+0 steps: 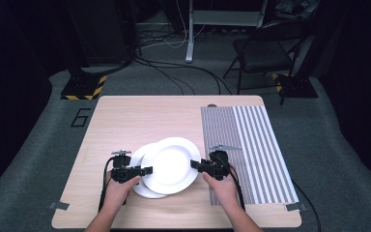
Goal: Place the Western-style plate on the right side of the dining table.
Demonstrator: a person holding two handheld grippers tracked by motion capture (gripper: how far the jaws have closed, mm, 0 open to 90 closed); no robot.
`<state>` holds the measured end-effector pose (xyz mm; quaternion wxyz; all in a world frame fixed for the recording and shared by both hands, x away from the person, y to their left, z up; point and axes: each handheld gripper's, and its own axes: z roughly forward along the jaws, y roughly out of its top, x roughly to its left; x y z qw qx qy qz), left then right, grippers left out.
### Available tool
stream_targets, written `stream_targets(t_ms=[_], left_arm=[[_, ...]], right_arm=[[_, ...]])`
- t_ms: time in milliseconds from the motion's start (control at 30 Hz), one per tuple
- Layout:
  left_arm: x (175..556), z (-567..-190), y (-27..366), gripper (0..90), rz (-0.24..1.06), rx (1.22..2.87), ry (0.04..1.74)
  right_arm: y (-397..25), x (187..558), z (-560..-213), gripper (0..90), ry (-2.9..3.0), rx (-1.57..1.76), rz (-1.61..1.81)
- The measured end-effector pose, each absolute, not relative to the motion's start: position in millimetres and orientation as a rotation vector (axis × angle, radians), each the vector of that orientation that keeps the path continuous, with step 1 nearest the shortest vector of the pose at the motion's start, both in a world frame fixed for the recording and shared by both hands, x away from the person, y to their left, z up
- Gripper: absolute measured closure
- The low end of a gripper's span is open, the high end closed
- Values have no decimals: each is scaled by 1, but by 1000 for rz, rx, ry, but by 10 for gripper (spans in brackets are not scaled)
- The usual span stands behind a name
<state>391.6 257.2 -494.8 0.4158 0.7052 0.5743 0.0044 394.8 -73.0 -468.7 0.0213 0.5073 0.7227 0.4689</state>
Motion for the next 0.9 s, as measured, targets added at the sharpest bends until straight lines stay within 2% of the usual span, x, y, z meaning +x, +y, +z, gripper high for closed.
stream_targets(t_ms=[200, 500, 900], left_arm=[[390, -493, 255, 511, 25, 1772, 1440], [389, -491, 257, 522, 27, 1777, 1439], [386, -486, 258, 525, 41, 1780, 1441]], right_arm=[[-71, 393, -468, 638, 2241, 1553, 1420], [-65, 390, -462, 533, 2268, 1494, 1328], [-66, 386, -451, 514, 2296, 1524, 1238]])
